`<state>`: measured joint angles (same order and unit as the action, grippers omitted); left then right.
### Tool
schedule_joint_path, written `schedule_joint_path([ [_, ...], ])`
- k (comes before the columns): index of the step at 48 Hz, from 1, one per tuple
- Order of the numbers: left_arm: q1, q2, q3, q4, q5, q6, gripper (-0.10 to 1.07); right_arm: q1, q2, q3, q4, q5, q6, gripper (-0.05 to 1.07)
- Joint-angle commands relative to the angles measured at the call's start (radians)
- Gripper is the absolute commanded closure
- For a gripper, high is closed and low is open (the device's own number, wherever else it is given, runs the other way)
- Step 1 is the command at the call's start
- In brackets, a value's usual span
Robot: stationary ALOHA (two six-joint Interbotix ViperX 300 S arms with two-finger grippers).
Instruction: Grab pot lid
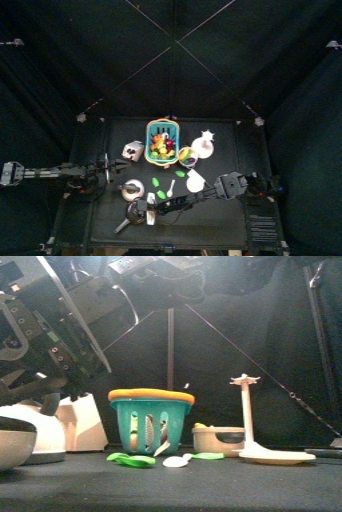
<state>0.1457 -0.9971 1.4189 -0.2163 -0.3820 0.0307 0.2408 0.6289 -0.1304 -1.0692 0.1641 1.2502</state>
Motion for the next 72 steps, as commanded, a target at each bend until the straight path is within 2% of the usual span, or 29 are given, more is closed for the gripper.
schedule_joint_path([
  [1,-0.002,0.003,-0.012,0.002,-0.006,0.0,0.39,-0.006,-0.02,-0.034,0.002,0.0,-0.002,0.25],
  [30,0.003,0.003,-0.009,0.002,-0.006,-0.002,0.39,-0.002,-0.017,-0.035,0.002,0.038,-0.003,0.27],
  [47,0.003,0.005,-0.006,-0.002,-0.006,-0.002,0.39,0.0,-0.017,-0.032,0.002,0.04,-0.002,0.37],
  [72,0.003,0.003,-0.005,-0.002,-0.006,-0.002,0.39,0.002,-0.103,-0.009,-0.015,0.043,-0.003,0.39],
])
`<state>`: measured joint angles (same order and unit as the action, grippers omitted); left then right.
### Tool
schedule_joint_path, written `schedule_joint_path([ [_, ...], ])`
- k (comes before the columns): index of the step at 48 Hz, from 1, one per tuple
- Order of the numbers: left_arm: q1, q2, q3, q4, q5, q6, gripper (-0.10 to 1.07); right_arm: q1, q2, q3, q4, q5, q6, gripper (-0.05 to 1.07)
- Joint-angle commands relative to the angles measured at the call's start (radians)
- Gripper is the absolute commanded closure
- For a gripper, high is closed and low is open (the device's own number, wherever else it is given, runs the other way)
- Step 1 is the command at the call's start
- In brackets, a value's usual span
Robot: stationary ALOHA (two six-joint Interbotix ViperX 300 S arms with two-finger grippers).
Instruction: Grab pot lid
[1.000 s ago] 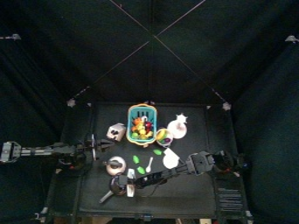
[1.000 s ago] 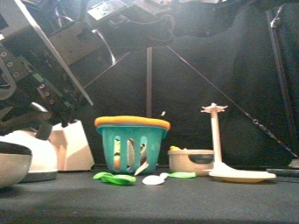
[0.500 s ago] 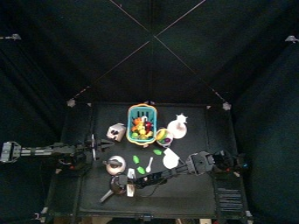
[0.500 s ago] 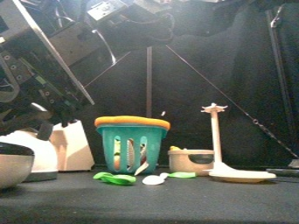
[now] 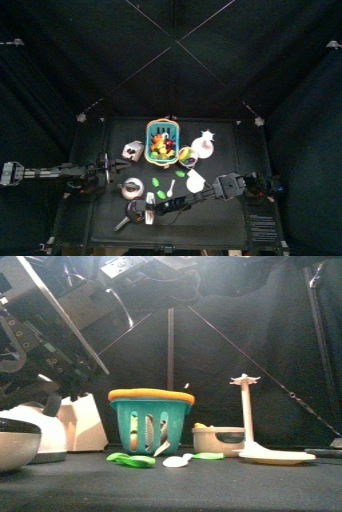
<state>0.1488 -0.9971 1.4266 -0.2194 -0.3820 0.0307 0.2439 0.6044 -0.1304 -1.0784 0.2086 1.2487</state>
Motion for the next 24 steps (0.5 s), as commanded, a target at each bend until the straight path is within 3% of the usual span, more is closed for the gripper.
schedule_joint_path([
  [1,0.0,0.003,-0.012,0.002,-0.006,-0.002,0.39,-0.002,-0.08,-0.011,-0.008,-0.003,-0.002,0.39],
  [24,0.0,0.005,-0.012,0.0,0.0,-0.002,0.39,-0.002,-0.095,-0.009,-0.021,-0.002,-0.002,0.39],
])
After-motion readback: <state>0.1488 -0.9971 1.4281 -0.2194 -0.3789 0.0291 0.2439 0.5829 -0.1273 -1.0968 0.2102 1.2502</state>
